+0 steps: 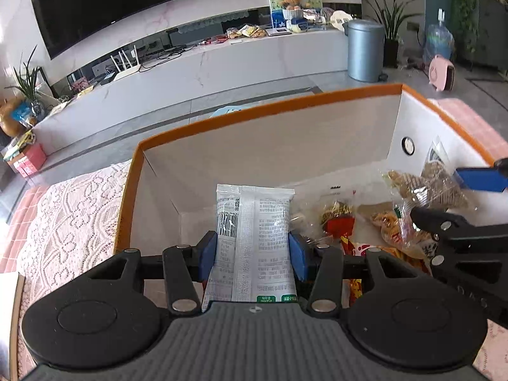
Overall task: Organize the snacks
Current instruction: 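Carry both packets over the orange box and lower them inside, then open both tools to drop the packets into the box, then move both tools back toward the red-labelled meat packet and green stick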
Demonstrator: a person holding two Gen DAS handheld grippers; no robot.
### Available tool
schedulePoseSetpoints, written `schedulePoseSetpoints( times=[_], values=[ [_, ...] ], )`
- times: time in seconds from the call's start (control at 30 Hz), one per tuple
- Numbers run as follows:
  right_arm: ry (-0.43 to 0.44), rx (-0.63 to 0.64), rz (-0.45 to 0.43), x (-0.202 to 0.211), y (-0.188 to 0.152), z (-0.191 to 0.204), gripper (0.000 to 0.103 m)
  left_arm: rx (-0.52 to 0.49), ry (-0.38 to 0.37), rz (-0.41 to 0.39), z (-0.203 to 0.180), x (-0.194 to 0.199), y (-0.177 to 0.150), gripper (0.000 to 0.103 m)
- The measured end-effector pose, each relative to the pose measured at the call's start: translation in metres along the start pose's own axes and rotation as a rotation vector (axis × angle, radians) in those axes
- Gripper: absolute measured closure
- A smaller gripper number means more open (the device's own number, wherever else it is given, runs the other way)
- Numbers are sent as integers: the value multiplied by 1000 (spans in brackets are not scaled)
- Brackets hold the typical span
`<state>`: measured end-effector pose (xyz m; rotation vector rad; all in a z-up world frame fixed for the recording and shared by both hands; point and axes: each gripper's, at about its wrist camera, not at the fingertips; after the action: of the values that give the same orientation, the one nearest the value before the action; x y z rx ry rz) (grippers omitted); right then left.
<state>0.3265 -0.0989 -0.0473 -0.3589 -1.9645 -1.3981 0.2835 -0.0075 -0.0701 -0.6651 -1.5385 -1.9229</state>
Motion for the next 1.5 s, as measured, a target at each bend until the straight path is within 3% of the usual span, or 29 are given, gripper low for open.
schedulePoseSetpoints(
  times=[0.23,0.5,0.57,0.73,1.03,1.27,1.5],
  values=[
    [-12,18,6,-3,1,1,51,-43,35,46,-7,-4,5,47],
    [-15,19,-23,7,0,1,48,-33,30,27,-2,3,6,36],
    [-19,23,-36,11,1,0,40,-37,36,-1,-2,9,7,26],
    [-29,29,-66,22,4,-1,32,-21,42,-37,2,23,10,20],
    [-31,4,-91,48,-1,-8,29,39,36,-76,10,51,9,19],
    [25,-65,-99,82,-3,-16,22,88,7,-111,18,85,3,19],
    [88,-167,-90,123,-18,-24,18,165,-56,-133,28,127,-27,19]
  ],
)
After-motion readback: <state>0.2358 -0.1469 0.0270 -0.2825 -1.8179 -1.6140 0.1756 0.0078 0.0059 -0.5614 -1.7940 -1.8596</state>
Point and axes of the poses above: each gripper's, at about its wrist camera, not at the fingertips, and x roughly against the way its jaws point, z to its left, y to its top, and after that the axes turned 3 degrees about -z, right-handed
